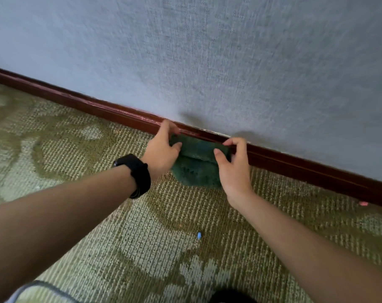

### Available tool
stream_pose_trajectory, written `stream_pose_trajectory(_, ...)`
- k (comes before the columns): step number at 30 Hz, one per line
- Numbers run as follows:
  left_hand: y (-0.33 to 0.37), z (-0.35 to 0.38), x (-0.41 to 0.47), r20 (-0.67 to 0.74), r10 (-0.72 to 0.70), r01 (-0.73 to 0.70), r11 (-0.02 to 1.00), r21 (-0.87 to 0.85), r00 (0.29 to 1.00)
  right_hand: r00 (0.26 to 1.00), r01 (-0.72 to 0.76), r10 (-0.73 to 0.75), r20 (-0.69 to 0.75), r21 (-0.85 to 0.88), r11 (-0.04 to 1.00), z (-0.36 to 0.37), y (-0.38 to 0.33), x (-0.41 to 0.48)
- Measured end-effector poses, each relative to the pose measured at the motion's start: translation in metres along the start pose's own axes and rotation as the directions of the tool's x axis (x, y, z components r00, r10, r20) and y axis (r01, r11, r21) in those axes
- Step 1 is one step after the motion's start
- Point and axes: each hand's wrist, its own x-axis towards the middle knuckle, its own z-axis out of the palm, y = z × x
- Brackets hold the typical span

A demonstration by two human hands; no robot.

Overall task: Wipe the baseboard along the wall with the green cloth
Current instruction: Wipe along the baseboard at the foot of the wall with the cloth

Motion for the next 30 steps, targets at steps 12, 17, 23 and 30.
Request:
stream_pose_trajectory(12,-0.021,0.002,0.034,-0.012,0.149,-0.147,0.983,0.113,0.989,0.986,0.152,-0.163,-0.027,-0.235,0.960,0.023,0.008,0.013)
stream_pose_trajectory(17,-0.037,-0.002,0.039,0.223,0.653,-0.641,0.518,0.566,0.724,0.937,0.282,-0.348,-0.029,-0.524,0.804,0.029,0.017,0.011)
stream_pose_trajectory(23,-0.050,-0.009,0.050,0.316,0.769,-0.702,0.232,0.673,0.556,0.917,0.292,-0.391,-0.079,-0.534,0.794,0.044,0.019,0.014)
stream_pose_trajectory(30,-0.067,-0.045,0.061,0.351,0.767,-0.674,0.141,0.725,0.538,0.929,0.327,-0.369,0.035,-0.547,0.770,0.080,0.013,0.020)
